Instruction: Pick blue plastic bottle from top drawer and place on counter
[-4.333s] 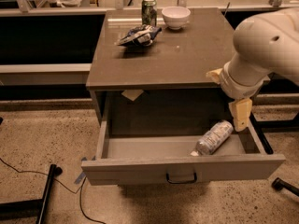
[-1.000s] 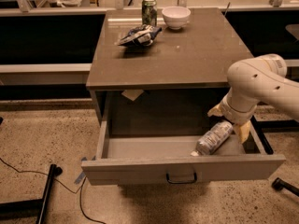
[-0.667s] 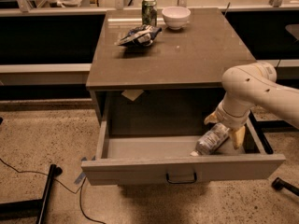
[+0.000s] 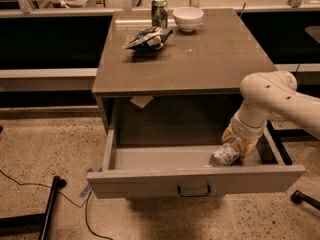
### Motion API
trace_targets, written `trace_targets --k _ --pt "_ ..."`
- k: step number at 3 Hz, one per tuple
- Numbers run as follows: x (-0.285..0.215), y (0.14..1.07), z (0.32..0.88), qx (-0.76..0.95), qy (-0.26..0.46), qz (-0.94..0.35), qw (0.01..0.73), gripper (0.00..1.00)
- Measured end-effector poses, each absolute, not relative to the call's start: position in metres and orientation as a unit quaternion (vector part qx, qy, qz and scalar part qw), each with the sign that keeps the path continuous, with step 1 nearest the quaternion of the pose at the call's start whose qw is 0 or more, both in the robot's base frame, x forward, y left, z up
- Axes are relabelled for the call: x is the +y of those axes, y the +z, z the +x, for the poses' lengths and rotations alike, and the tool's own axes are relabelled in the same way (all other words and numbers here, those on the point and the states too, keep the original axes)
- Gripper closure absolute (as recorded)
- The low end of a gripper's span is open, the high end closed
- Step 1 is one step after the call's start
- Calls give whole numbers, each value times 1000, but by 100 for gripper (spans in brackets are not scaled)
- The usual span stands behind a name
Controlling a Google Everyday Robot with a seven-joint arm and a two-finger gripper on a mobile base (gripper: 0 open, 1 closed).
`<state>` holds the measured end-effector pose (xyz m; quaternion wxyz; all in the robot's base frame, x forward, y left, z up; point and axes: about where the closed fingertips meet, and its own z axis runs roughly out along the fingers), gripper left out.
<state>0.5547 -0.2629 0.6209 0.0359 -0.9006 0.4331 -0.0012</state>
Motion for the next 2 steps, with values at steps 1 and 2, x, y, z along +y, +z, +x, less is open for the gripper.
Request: trace_targets --k 1,2 --pt "-253 649 551 432 6 -899 71 93" --pt "-248 702 546 449 -12 -888 101 100"
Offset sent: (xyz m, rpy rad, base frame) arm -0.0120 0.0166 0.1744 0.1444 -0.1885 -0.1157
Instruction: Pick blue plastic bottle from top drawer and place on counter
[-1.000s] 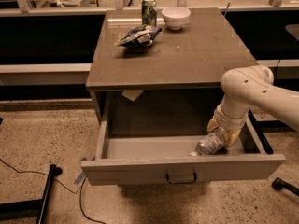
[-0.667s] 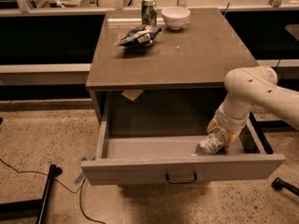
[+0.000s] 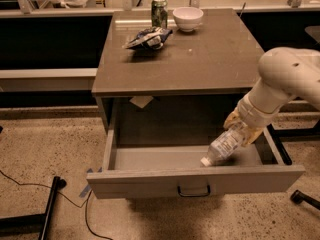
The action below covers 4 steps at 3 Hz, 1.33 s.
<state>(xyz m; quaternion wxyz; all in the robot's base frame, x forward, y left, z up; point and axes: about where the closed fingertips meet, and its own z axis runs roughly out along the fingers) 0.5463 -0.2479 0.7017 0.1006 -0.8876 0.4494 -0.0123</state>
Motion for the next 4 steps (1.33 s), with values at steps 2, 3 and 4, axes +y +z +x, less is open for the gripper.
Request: trace_targets --k 2,3,4 --pt "-237 849 573 521 -67 -839 145 100" --pt "-222 878 603 545 -46 -827 130 100" --pt "-202 876 637 569 -10 -816 101 100"
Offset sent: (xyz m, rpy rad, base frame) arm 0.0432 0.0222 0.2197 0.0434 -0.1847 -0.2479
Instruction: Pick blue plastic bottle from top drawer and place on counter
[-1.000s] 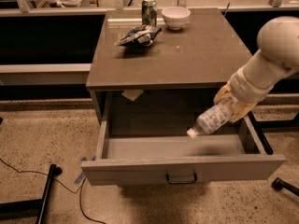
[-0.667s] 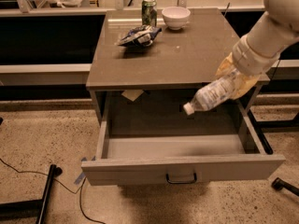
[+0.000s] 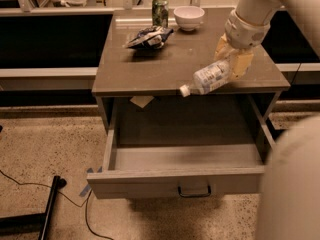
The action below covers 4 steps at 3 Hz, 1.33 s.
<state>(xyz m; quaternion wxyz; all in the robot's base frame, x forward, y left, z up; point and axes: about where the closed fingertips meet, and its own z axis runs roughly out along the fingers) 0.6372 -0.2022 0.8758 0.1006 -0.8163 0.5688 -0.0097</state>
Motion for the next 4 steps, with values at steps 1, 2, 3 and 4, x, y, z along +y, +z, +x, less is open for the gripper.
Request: trace_targets --k 1,2,3,4 --pt "-184 869 678 586 3 -804 100 100" --pt "-177 883 708 594 -7 -793 136 81" --pt "-173 903 726 591 -35 -787 172 58" --pt "-170 902 735 590 -42 -785 182 35"
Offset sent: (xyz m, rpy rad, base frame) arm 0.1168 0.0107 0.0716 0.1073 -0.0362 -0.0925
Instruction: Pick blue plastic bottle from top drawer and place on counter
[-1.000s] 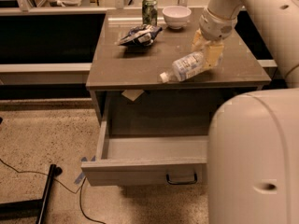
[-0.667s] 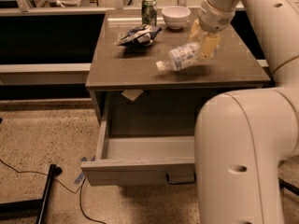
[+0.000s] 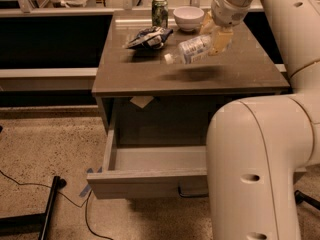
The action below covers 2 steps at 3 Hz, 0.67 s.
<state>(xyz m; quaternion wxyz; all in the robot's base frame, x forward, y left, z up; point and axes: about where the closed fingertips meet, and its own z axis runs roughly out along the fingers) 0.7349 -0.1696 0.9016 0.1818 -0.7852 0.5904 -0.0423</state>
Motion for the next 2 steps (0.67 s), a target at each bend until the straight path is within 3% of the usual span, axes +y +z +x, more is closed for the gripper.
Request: trace_targets --k 1,2 --pt "-174 867 744 601 -4 -770 213 12" --pt "-171 862 749 601 -2 -769 218 0"
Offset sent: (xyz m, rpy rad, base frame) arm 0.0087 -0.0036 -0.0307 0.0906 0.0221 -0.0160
